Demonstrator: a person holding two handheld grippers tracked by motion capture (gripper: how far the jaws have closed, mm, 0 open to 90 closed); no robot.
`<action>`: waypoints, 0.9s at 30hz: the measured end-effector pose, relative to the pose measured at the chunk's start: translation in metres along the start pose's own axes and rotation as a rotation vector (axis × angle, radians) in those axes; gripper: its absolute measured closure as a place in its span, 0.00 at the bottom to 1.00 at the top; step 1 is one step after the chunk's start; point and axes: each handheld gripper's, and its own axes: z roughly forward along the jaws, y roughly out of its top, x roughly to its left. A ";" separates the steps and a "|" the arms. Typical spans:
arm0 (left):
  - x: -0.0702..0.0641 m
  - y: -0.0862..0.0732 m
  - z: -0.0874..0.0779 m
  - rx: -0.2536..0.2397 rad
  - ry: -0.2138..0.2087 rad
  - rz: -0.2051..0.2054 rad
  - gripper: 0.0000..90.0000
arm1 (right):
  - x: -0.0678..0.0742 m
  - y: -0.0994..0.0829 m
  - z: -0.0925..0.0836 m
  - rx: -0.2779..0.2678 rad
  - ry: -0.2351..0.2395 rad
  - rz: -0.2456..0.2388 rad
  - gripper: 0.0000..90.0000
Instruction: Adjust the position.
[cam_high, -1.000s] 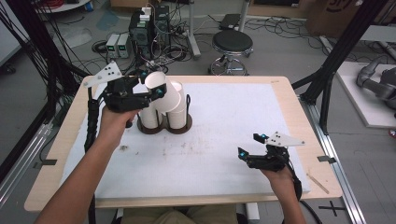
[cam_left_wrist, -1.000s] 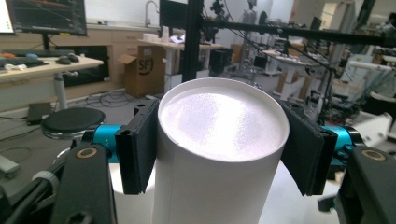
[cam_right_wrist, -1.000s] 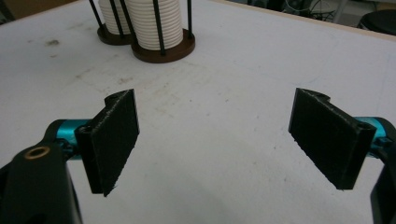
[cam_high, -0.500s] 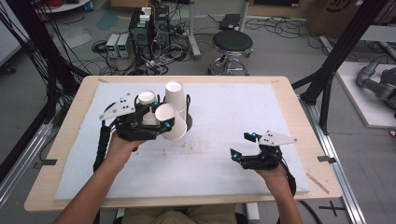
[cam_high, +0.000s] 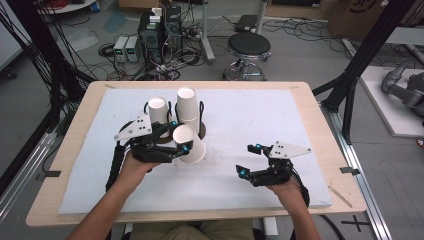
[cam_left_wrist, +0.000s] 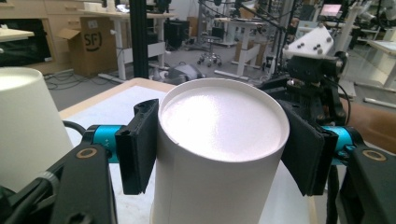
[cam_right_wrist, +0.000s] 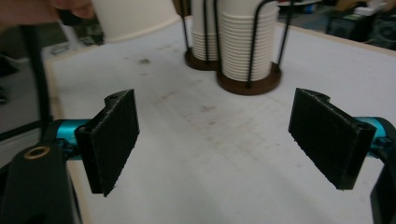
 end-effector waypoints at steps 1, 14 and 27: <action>-0.001 -0.002 0.001 0.001 -0.014 0.002 0.38 | 0.002 0.001 0.002 -0.019 0.021 0.000 0.19; -0.020 -0.015 0.013 0.061 -0.095 0.046 0.38 | 0.020 0.013 0.038 0.028 0.181 -0.104 0.19; -0.021 -0.022 0.022 0.055 -0.126 0.013 0.38 | 0.025 0.025 0.081 0.086 0.298 -0.192 0.19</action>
